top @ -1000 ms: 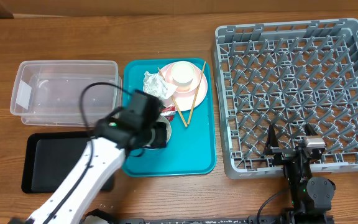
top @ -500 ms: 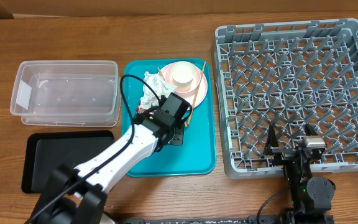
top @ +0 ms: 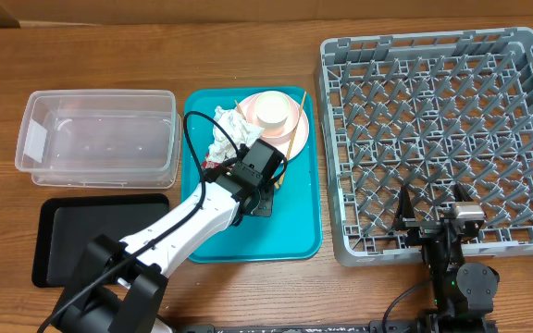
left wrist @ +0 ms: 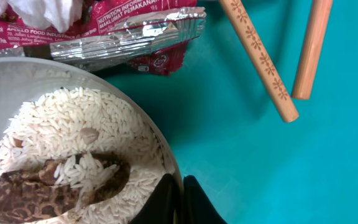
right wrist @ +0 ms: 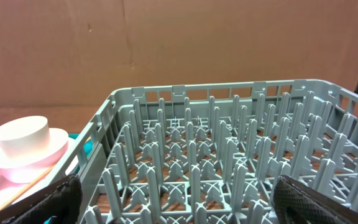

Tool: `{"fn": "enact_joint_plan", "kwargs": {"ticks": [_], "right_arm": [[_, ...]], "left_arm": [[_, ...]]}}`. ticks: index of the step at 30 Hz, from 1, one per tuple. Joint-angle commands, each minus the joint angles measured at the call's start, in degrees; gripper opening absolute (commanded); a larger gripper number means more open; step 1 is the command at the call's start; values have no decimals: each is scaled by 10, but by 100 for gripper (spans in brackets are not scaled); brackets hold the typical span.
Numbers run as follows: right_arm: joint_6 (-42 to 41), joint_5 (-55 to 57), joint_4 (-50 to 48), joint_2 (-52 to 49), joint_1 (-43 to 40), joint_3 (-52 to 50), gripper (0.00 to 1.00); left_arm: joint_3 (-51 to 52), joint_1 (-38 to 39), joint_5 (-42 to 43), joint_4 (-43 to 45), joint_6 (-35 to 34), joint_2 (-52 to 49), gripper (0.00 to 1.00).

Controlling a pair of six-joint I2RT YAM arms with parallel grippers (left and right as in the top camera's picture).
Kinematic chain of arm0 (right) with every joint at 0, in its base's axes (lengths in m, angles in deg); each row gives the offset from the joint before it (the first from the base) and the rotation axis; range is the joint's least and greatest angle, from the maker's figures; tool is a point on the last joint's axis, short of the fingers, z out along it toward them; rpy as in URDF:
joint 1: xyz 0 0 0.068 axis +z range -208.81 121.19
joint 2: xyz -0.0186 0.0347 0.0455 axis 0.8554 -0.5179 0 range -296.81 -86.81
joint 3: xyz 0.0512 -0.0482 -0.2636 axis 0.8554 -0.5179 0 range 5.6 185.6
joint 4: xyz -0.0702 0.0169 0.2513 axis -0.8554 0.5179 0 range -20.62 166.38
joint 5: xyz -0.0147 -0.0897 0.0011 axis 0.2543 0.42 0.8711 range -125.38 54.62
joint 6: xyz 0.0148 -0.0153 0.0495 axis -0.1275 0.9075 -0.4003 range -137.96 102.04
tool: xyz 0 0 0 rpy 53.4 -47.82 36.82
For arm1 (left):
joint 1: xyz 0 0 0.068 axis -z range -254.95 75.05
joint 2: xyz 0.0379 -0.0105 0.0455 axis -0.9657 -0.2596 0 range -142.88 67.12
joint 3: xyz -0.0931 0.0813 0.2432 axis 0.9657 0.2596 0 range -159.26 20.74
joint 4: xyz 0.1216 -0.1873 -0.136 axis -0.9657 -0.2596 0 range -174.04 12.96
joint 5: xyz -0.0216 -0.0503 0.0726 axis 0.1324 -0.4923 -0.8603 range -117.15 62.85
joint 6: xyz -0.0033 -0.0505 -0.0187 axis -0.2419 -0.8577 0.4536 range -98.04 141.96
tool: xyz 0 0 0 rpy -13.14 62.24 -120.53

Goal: Sort waste into correct bins and load items into the dishwasher
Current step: 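Reach the left gripper to the rice bowl on the teal tray, then grasp the bowl rim with the left gripper and lift it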

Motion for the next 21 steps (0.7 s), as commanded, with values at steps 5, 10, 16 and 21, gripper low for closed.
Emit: {"fn": "enact_joint_plan", "kwargs": {"ticks": [5,10,16,21], "right_arm": [[0,-1,-3,7,-1,-6,100],[0,-1,-3,7,-1,-6,100],[0,-1,-3,7,-1,-6,100],[0,-1,-3,7,-1,-6,100]], "left_arm": [[4,4,-11,-1,-7,0,4],[-26,4,2,-54,-6,19,4],[-109,3,6,-170,7,71,4],[-148,-2,21,-228,20,106,4]]}}
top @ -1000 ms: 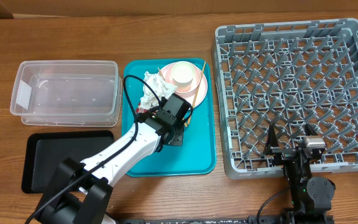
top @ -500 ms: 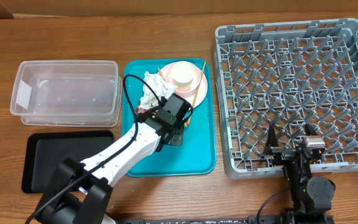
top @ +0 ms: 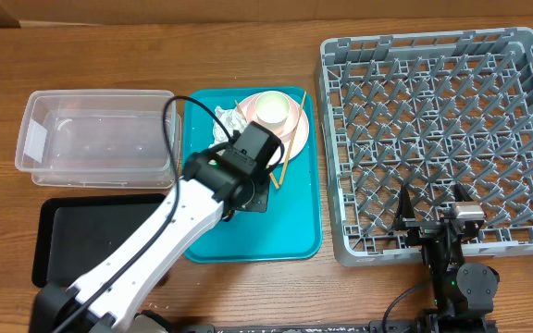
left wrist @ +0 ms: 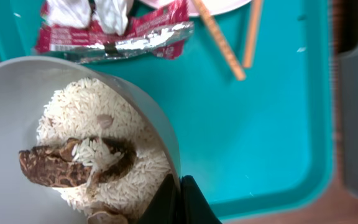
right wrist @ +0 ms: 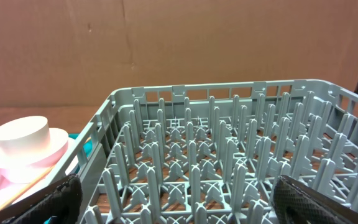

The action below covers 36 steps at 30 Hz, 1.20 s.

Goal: Sort waste into correct bins and load items into the dishwasher
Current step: 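Grasp the bowl rim with the left gripper and lift it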

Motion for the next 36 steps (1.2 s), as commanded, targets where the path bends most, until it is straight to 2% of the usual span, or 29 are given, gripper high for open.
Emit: {"fn": "enact_joint_plan", "kwargs": {"ticks": [1,5,13,23,36], "right_arm": [[0,-1,-3,7,-1,-6,100],[0,-1,-3,7,-1,-6,100],[0,-1,-3,7,-1,-6,100],[0,-1,-3,7,-1,-6,100],[0,-1,-3,7,-1,-6,100]], "left_arm": [[-36,-9,14,-47,16,38,4],[-36,-49,43,-86,46,40,4],[-36,-163,162,-128,121,40,4],[-26,-261,166,-167,169,40,4],[-23,-320,166,-169,175,52,4]]}}
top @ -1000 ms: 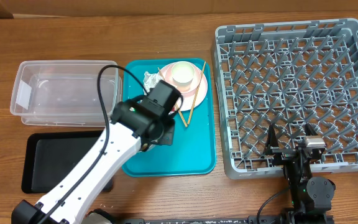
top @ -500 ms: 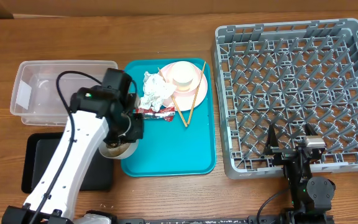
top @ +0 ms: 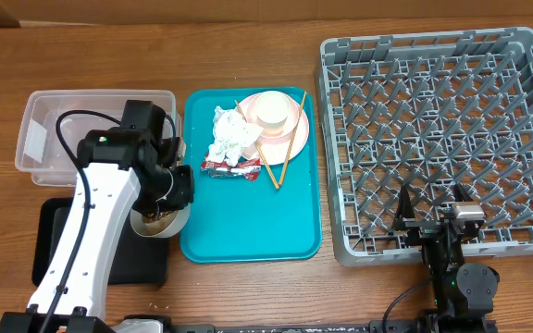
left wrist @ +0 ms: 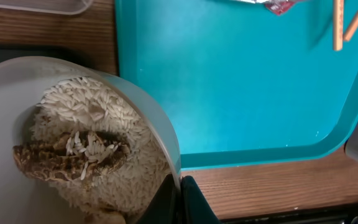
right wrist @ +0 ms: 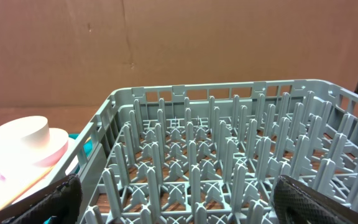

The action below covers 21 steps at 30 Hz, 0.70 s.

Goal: Sort waste into correct bins and load items into the dishwasher
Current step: 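Grasp the bowl rim with the left gripper and lift it, then carry the bowl left over the black tray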

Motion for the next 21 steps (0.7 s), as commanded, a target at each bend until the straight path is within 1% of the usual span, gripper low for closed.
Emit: {"fn": "enact_joint_plan", "kwargs": {"ticks": [1,7,12,15,20,21], "right_arm": [[0,-1,-4,7,-1,-6,100],[0,-1,-4,7,-1,-6,100],[0,-1,-4,7,-1,-6,100],[0,-1,-4,7,-1,-6,100],[0,-1,-4,7,-1,-6,100],[0,-1,-4,7,-1,-6,100]], "left_arm": [[3,-19,7,2,12,19,4],[3,-71,20,-2,20,32,4],[6,-133,89,-4,64,50,4],[14,-170,115,-2,79,59,4],[58,-253,177,21,116,80,4],[75,-281,209,29,132,85,4]]}}
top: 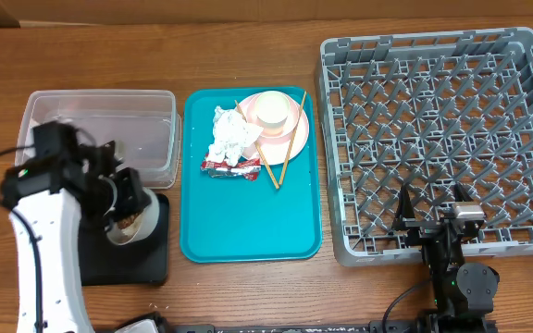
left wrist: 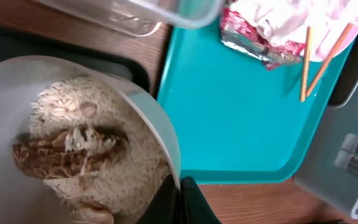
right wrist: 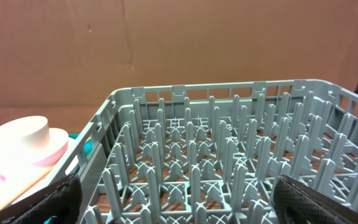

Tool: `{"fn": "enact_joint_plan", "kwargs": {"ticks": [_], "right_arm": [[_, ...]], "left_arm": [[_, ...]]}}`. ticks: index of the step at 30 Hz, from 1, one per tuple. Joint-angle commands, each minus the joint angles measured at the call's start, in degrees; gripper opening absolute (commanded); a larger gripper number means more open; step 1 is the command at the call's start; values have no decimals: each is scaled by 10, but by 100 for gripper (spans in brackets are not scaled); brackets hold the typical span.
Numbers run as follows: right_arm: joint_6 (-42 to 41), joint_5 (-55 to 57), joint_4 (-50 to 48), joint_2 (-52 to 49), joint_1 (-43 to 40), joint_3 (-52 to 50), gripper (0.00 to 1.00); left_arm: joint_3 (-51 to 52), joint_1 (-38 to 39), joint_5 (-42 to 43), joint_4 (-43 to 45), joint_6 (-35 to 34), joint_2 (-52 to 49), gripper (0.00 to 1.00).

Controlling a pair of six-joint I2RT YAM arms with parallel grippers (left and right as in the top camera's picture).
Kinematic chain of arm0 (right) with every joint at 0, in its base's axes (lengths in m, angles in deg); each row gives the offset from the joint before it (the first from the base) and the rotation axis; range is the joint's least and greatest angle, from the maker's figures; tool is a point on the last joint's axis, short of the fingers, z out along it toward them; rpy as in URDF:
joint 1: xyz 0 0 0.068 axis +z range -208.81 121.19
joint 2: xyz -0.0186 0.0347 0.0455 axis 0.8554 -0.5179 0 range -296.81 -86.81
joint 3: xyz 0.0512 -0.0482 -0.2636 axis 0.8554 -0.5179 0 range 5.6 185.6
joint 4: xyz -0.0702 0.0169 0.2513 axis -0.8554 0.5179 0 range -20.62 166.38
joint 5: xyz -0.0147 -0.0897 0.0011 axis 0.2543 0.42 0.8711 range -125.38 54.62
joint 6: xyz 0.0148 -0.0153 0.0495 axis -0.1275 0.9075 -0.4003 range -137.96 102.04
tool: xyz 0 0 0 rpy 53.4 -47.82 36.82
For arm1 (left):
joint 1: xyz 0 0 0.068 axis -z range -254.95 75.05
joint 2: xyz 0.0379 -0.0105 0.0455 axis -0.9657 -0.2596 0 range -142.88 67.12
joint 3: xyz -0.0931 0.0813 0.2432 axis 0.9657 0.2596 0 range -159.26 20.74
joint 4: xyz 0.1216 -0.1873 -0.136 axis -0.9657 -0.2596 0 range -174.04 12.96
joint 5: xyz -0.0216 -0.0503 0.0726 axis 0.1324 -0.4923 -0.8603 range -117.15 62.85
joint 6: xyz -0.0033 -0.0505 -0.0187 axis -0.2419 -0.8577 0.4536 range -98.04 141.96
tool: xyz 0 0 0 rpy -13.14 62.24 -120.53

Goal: Sort waste into correct bins and load items into the dishwasher
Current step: 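Carry the bowl left over the black tray, then tilt the bowl with the left gripper to dump rice onto the black tray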

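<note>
A white bowl (left wrist: 5,87) of rice with a brown piece of food hangs over the black bin (top: 146,264), near its right edge. My left gripper (left wrist: 180,198) is shut on the bowl's rim; in the overhead view the bowl (top: 152,220) shows beside the left gripper (top: 126,196). The teal tray (top: 285,222) holds a pink plate with a cup (top: 274,109), two chopsticks (top: 289,141), a crumpled tissue (top: 229,134) and a red wrapper (top: 231,167). My right gripper (right wrist: 178,202) stands open at the near edge of the grey dish rack (top: 433,129), nothing between its fingers.
A clear plastic container (top: 100,134) stands behind the black bin, to the left of the teal tray. The dish rack fills the right side of the table. Bare wood shows along the front and back edges.
My left gripper has moved left with the bowl, from the teal tray's left edge to a place over the black bin. The right arm has not moved.
My left gripper was shut on the rice bowl's rim while it sat on the teal tray. Then the bowl was raised above the tray, then held at the tray's left edge, and now it hangs over the black bin. The right gripper stayed open by the rack.
</note>
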Motion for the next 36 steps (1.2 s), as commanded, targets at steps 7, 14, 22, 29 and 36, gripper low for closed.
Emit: {"fn": "enact_joint_plan", "kwargs": {"ticks": [7,14,22,29,36], "right_arm": [[0,-1,-4,7,-1,-6,100],[0,-1,-4,7,-1,-6,100],[0,-1,-4,7,-1,-6,100],[0,-1,-4,7,-1,-6,100],[0,-1,-4,7,-1,-6,100]], "left_arm": [[83,-191,224,18,132,26,4],[121,-301,367,14,225,26,4],[170,-390,434,34,249,26,4],[178,-453,467,36,257,26,4],[178,-484,476,29,257,26,4]]}}
